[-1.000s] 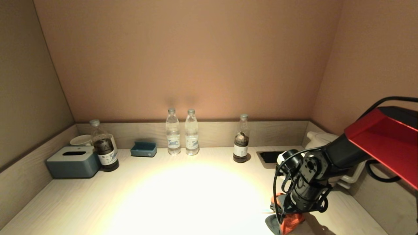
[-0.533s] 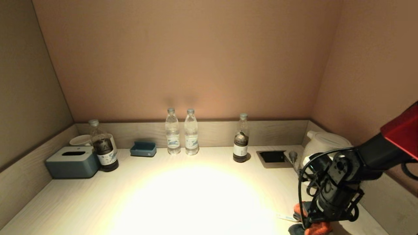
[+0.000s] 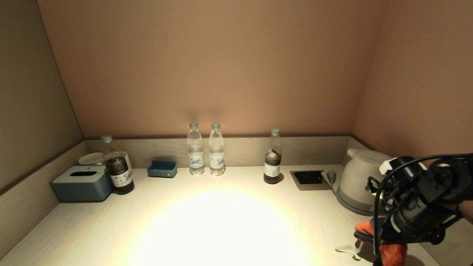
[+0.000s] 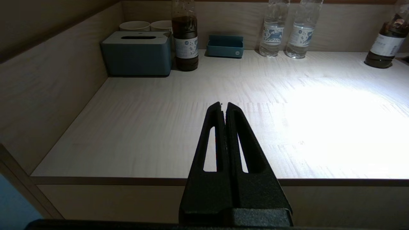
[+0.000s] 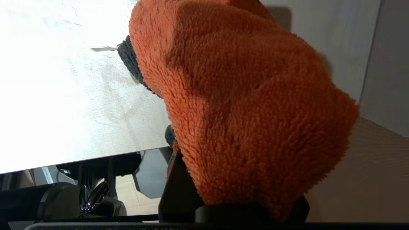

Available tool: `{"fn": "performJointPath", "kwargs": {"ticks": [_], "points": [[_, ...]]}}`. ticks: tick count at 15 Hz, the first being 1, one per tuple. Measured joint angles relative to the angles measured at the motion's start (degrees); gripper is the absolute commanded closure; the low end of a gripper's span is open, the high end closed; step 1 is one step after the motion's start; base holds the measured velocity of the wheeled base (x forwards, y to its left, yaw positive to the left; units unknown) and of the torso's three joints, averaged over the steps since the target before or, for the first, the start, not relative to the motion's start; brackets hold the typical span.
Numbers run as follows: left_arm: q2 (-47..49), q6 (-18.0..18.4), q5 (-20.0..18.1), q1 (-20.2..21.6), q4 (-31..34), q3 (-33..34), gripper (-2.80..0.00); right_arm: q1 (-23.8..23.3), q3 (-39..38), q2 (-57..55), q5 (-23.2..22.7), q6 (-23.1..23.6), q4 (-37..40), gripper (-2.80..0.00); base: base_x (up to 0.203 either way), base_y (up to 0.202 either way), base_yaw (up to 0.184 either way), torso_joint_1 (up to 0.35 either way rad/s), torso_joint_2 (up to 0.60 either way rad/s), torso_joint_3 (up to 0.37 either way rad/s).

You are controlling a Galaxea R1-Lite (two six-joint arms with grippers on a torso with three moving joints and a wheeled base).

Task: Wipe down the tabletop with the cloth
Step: Sweep the stains on the table, then place the tablecloth

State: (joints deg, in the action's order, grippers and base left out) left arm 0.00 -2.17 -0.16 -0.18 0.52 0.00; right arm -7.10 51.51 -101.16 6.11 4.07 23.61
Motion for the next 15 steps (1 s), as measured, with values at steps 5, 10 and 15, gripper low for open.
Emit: {"fn": "performJointPath", "kwargs": {"ticks": [5,10,15], "points": [[0.0,0.0,0.0,0.1,0.0,0.0,0.00,-4.7,0.1,-0.7,0.8,3.4,-2.4,0.00,0.000,0.000,0.000,0.000,0.00,0.000],[0.0,0.0,0.0,0.0,0.0,0.0,0.00,-10.6,-0.3,-5.1,3.6,12.6,-9.9,0.00,0.000,0.000,0.000,0.000,0.00,0.000],[0.0,0.0,0.1,0.0,0.0,0.0,0.00,-9.4,-0.2,-6.0,6.7,20.4,-16.7,0.00,0.000,0.000,0.000,0.000,0.00,0.000]]}}
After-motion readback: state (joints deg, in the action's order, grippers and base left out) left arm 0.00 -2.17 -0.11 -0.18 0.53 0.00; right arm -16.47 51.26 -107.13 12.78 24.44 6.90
